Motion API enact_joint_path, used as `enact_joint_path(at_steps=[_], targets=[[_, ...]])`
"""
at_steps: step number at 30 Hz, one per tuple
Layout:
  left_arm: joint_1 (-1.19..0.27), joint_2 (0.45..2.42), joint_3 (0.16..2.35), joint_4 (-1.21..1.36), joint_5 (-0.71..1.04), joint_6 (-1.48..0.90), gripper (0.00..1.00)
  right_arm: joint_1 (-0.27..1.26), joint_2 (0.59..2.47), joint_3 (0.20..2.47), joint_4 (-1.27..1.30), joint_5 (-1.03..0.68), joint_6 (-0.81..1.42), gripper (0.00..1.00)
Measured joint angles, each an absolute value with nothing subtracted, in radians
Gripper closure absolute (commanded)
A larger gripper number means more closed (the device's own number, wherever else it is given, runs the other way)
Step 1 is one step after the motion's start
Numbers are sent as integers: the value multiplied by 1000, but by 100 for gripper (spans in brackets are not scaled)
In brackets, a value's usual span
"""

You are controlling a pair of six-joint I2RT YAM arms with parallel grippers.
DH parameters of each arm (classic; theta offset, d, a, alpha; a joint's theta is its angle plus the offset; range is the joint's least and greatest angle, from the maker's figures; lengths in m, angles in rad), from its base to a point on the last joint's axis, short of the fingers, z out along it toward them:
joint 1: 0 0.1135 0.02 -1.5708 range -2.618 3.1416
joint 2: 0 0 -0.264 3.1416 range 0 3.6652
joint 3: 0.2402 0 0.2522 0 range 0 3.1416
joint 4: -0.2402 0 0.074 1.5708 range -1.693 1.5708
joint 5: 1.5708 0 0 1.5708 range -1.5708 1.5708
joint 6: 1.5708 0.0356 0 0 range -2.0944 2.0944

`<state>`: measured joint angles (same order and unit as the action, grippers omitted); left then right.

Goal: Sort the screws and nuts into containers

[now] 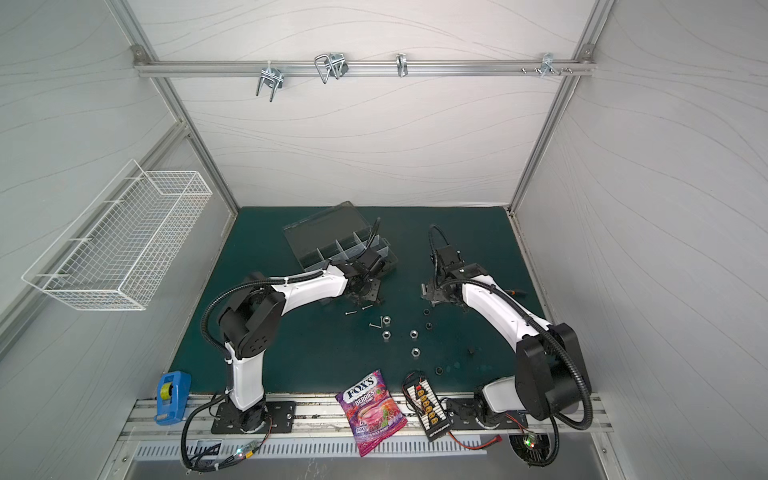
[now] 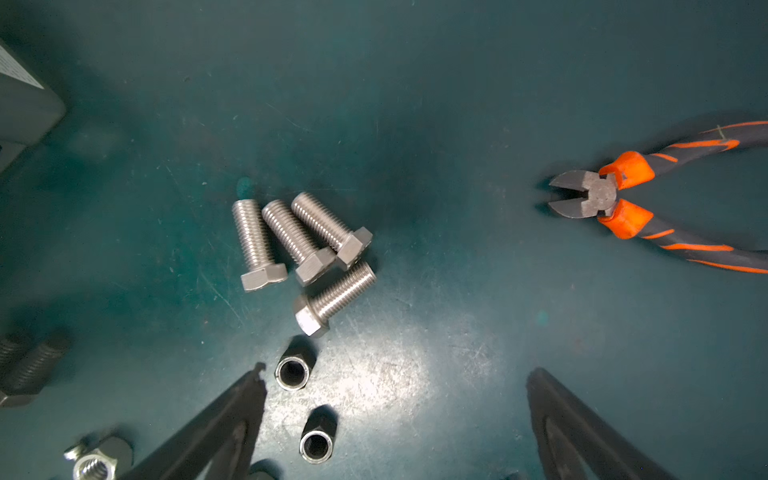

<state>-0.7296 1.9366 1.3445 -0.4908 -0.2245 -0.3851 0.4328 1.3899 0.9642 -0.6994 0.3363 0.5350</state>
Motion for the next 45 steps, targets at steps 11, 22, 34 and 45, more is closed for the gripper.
enact_joint_path(at_steps=[11,22,34,45], targets=[[-664,1741,1337,-486,-283,-316,100,433,1375,962,-696,331,535,1],[-531,1741,1231,-461,-223,-279,100,433,1359,962,-696,329,535,1],[-531,1817,1216,-443,-201,-280,89,433,1359,962,-696,332,535,1],[-531,1811,1215,-439,-202,-278,60,433,1358,962,-698,344,535,1]])
